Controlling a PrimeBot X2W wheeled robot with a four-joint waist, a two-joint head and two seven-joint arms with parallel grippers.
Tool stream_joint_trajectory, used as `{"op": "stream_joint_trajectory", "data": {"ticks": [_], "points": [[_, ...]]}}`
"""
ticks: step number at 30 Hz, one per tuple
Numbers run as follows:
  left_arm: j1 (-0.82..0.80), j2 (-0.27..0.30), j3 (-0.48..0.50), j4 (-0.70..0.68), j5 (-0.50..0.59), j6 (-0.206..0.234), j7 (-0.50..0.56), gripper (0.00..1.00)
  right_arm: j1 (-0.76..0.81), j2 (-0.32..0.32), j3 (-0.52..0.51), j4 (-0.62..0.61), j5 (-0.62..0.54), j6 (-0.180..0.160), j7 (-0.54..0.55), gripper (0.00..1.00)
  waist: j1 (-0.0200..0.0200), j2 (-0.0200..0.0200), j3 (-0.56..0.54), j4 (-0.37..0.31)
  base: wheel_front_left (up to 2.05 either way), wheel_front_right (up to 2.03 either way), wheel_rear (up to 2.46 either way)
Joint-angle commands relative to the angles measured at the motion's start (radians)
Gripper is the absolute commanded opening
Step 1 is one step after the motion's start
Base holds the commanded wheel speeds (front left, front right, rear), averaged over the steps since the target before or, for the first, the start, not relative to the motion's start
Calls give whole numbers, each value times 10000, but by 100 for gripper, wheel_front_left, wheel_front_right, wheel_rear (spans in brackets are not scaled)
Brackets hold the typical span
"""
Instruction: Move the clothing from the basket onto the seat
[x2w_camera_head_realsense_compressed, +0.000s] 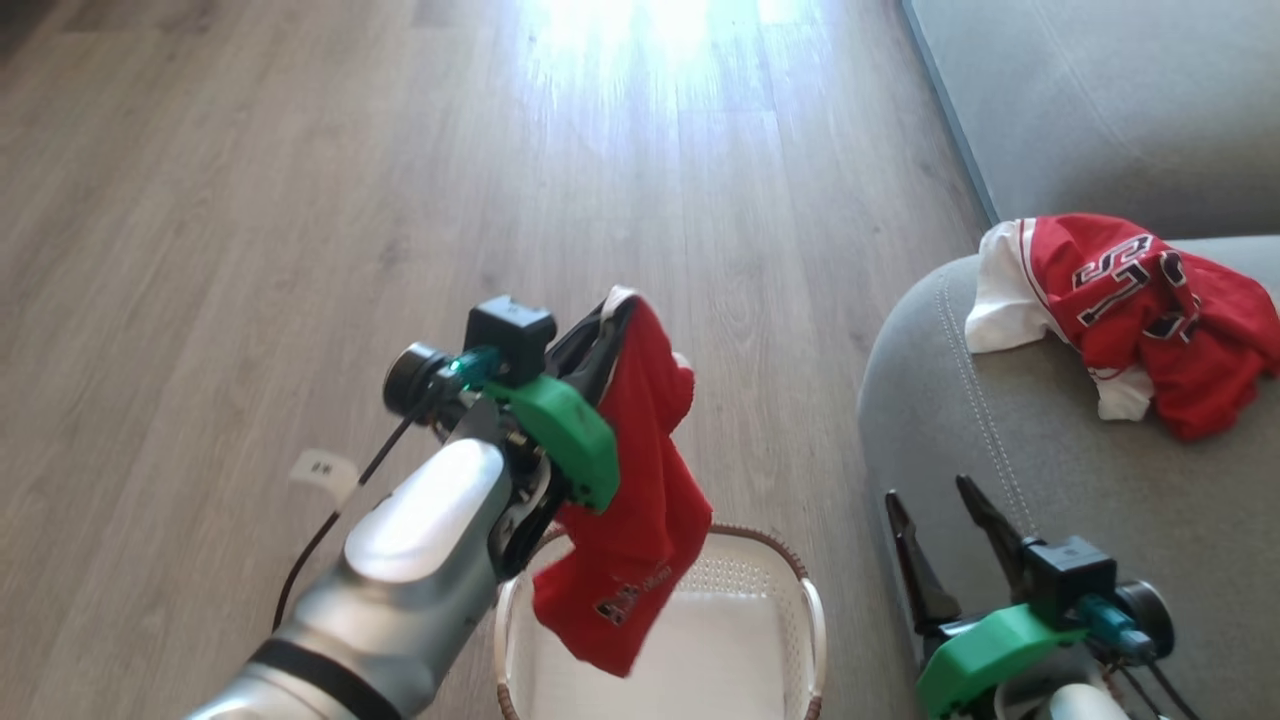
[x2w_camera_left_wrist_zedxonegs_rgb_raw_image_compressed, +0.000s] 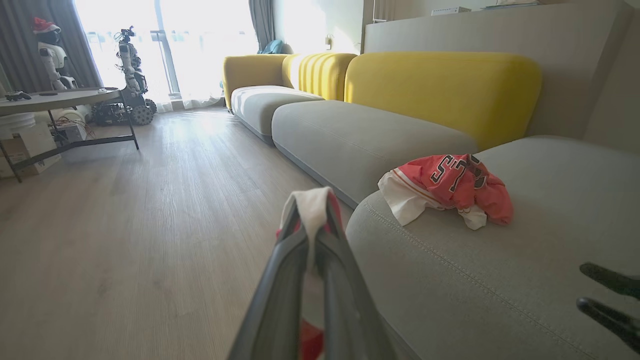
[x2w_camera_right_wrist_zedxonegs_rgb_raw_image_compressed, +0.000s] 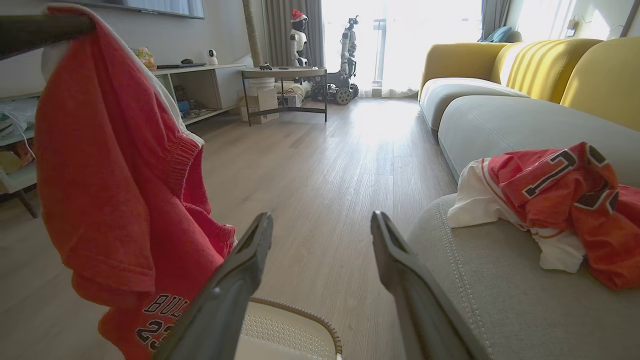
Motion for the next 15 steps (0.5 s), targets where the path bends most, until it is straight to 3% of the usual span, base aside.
{"op": "stream_joint_trajectory", "data": {"ticks": [1, 15], "points": [[-830, 216, 250, -459, 73, -17, 44, 0, -534, -1, 340, -215, -17, -4, 14, 100, 1, 0, -51, 74, 0, 0, 0], [-1766, 37, -218, -1937, 69, 47, 529, 0, -2665, -1, 2350, 2041, -461, -4, 209, 100, 1, 0, -19, 547, 0, 0, 0]]}}
